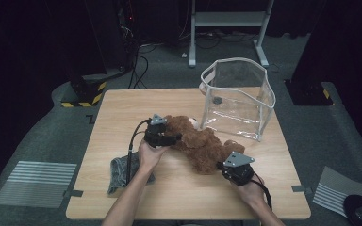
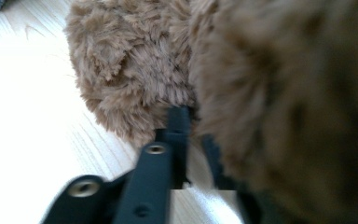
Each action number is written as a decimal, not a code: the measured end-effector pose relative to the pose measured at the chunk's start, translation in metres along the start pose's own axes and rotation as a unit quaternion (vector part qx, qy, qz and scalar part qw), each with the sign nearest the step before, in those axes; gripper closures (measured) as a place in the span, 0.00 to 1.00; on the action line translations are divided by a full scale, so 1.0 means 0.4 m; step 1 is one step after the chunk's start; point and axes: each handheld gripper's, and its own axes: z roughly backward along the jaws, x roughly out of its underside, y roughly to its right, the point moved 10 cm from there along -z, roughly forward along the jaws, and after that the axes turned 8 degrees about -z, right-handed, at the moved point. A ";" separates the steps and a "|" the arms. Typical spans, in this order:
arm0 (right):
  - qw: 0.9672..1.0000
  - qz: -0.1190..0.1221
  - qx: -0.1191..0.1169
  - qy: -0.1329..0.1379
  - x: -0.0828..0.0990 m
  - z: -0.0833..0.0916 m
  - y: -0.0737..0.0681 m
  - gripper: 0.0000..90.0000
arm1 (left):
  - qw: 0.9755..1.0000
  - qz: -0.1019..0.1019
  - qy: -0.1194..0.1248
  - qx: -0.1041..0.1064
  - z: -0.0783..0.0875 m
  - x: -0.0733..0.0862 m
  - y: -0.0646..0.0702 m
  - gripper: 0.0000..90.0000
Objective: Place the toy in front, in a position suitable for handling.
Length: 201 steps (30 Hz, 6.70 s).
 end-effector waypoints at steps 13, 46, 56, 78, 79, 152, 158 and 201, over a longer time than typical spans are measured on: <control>1.000 -0.013 0.003 0.002 0.003 -0.010 -0.035 0.37 | 1.000 0.011 0.026 -0.006 0.010 -0.015 -0.023 0.24; 1.000 -0.021 0.001 -0.008 -0.003 -0.032 -0.043 0.80 | 1.000 -0.007 -0.007 0.024 -0.040 -0.028 0.003 0.70; 1.000 -0.008 -0.017 0.009 0.016 0.015 -0.038 0.96 | 1.000 -0.003 -0.027 0.011 0.088 0.019 0.058 0.79; 0.987 -0.084 -0.134 -0.007 -0.012 0.122 -0.007 0.97 | 0.997 0.051 -0.060 -0.012 0.183 0.051 0.082 0.60; 0.986 -0.098 -0.132 -0.010 -0.017 0.113 0.008 0.97 | 0.997 0.047 -0.051 -0.016 0.166 0.043 0.070 0.57; 0.998 -0.054 -0.032 -0.025 0.012 0.044 0.148 0.96 | 0.991 0.121 -0.042 0.043 0.181 0.107 0.082 0.67; 0.989 -0.078 -0.103 -0.067 0.031 0.089 0.106 0.95 | 0.986 0.144 -0.084 0.027 0.163 0.120 0.054 0.48; 0.998 -0.046 -0.029 -0.024 -0.002 0.022 0.101 0.55 | 0.973 0.080 -0.167 -0.136 0.245 0.372 -0.118 0.19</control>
